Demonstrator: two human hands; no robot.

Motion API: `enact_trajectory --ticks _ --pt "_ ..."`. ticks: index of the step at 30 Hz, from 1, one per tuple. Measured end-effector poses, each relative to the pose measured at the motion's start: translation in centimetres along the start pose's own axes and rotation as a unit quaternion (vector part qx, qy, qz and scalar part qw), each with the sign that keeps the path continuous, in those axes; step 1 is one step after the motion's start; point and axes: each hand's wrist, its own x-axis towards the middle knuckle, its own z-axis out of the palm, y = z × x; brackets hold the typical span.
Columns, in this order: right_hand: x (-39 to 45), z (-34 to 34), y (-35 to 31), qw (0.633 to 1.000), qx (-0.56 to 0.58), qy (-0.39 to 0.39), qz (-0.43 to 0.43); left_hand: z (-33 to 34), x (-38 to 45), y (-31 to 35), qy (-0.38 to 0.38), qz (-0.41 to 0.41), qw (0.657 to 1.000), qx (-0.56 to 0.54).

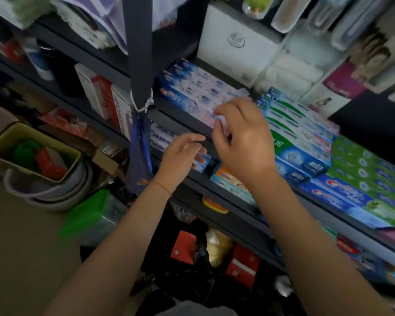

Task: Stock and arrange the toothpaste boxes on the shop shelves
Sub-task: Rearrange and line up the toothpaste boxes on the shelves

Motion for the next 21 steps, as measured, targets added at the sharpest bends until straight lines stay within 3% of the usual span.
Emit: enact_trajectory --ticks 3,6,10,21 --pt "-6.5 -1.7 0.7 0.983 0.108 -0.102 0.107 2.7 -2.5 -3.7 -0.043 -0.029 0.994 0.098" --pt "-15.7 -3.8 3.4 0.953 0.091 -0.185 0.223 6.4 -5.6 -7.5 -0.107 -0.069 0.973 0.19" --pt "-28.5 -10.6 7.3 0.862 0.083 -0.282 0.412 13.6 -11.8 -10.8 -0.178 -0.106 0.946 0.25" --pt "-60.1 -38.5 11.8 0.782 0.142 -0.062 0.604 42.1 -39.9 -18.7 -0.335 -0.022 0.893 0.298"
